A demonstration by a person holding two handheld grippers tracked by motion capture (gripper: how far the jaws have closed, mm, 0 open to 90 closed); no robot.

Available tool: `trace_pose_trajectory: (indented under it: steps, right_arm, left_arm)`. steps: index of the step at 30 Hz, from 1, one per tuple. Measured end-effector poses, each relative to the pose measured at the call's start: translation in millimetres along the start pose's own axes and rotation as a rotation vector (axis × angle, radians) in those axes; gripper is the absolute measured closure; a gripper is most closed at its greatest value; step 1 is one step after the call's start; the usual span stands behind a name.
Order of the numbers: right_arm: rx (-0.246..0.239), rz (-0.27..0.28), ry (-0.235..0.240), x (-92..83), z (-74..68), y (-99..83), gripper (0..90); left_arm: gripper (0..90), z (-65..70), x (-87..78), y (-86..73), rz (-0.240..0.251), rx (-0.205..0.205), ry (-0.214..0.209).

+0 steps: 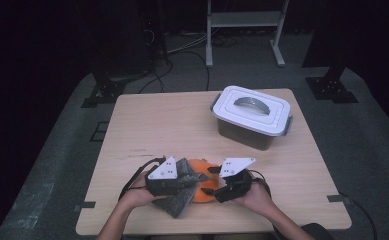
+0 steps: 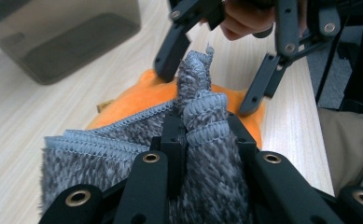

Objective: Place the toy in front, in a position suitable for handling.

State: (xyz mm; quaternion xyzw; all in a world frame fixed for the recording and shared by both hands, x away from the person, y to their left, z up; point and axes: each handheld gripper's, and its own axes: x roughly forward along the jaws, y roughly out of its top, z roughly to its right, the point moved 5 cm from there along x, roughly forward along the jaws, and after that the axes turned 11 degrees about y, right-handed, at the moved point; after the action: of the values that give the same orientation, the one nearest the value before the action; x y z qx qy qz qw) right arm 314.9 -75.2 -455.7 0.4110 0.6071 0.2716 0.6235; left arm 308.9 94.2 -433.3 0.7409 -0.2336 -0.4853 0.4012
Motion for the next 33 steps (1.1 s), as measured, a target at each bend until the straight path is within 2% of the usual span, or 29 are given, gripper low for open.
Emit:
trace_pose_trajectory:
  steps: [3, 6, 9, 11, 14, 16, 21, 23, 26, 28, 31, 33]
  right_arm:
    - [0.003, -0.009, 0.012, 4.5, 1.3, -4.3, 41.7]
    - [-0.022, -0.044, 0.025, 3.2, 2.3, -7.4, 56.0]
    - [-0.041, -0.054, 0.040, 1.6, 3.2, -10.0, 59.9]
    - [-0.043, -0.058, 0.043, -1.4, 4.1, -12.4, 60.7]
    - [-0.053, -0.065, 0.045, -5.5, 5.5, -14.4, 62.7]
    - [-0.074, -0.078, 0.037, -8.6, 6.8, -14.1, 65.2]
    - [-0.109, -0.116, 0.039, -18.7, 8.2, -16.7, 68.0]
    - [-0.125, -0.113, 0.057, -23.7, 5.6, -19.4, 68.0]
    - [-0.140, -0.111, 0.077, -27.8, 1.2, -23.8, 68.0]
    - [-0.155, -0.112, 0.083, -28.0, -2.0, -25.8, 67.9]
    - [-0.185, -0.117, 0.091, -26.2, -6.6, -25.5, 67.7]
    - [-0.195, -0.123, 0.087, -26.0, -7.8, -26.0, 68.0]
  left_arm:
    - [73.9, -2.9, -2.7, -0.4, 0.006, -0.002, 0.016]
    - [74.0, -12.2, -10.1, -3.6, -0.015, 0.013, 0.064]
    - [73.9, -24.8, -18.3, -11.1, -0.030, -0.010, 0.115]
    - [73.9, -31.7, -22.1, -18.4, -0.046, -0.034, 0.125]
    - [73.9, -31.3, -19.9, -28.9, -0.070, -0.053, 0.111]
    - [74.1, -26.8, -17.8, -31.2, -0.050, -0.081, 0.081]
    - [74.3, -11.3, -13.6, -29.9, -0.026, -0.086, 0.001]
    - [74.2, -11.1, -15.3, -26.0, -0.002, -0.088, -0.001]
    - [74.2, -16.1, -18.5, -15.1, 0.048, -0.113, 0.006]
    - [74.1, -18.9, -16.8, -8.3, 0.056, -0.114, 0.007]
    - [73.6, -17.3, -8.5, -3.3, 0.043, -0.100, -0.003]
    - [73.5, -18.4, -5.0, -7.2, 0.012, -0.081, 0.009]
